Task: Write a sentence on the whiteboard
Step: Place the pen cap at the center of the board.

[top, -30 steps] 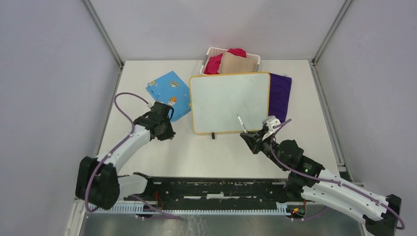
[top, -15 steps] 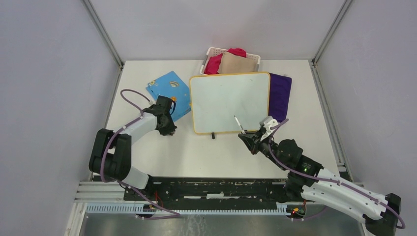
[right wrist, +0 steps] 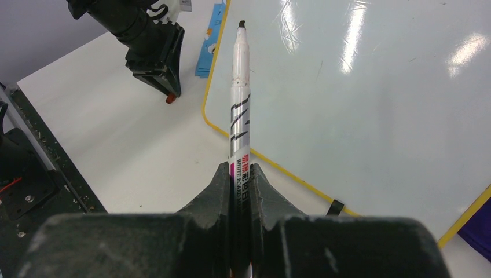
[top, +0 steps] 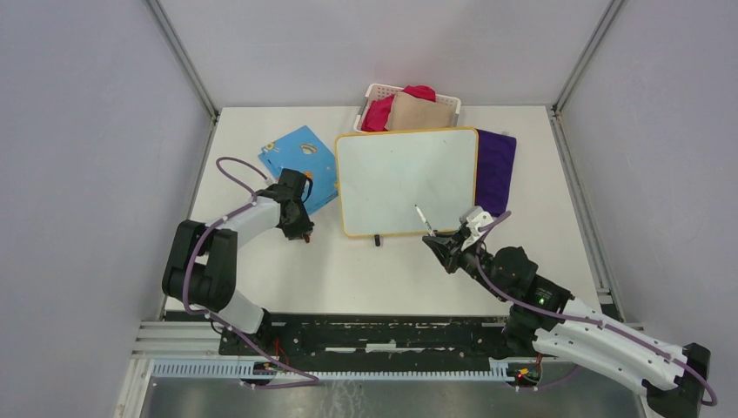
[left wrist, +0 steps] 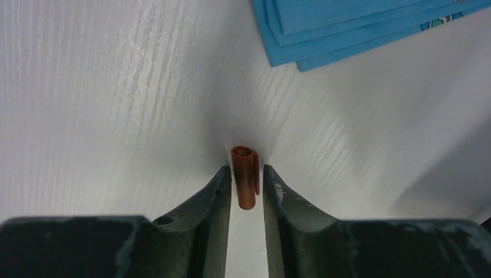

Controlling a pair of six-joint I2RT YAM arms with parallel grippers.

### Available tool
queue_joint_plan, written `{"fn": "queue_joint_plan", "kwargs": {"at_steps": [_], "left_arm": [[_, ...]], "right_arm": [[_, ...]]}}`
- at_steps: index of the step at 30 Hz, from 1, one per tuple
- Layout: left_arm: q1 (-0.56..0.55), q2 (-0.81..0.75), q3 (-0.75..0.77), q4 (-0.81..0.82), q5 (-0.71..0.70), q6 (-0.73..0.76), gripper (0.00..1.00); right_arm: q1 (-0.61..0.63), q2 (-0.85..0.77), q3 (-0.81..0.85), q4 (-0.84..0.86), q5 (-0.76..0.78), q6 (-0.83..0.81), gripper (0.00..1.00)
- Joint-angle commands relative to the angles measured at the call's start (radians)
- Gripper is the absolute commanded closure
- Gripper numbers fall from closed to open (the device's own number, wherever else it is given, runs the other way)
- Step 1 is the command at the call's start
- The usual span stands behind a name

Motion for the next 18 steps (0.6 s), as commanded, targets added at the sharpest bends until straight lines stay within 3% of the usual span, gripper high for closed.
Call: {"fn": "queue_joint_plan", "kwargs": {"at_steps": [1, 10, 18], "left_arm": [[0.006, 0.023, -0.001, 0.025, -0.049, -0.014, 0.66], [0.006, -0.030, 0.008, 0.019, -0.055, -0.030, 0.55], [0.003, -0.340, 0.118, -0.057, -0.067, -0.014, 0.30]], "right_arm": [[0.000, -0.016, 0.042, 0.040, 0.006, -0.017, 1.00], [0.000, -0.019, 0.045, 0.025, 0.009, -0.010, 1.00], [0.000, -0.008, 0.103, -0.041, 0.001, -0.040, 1.00]]}}
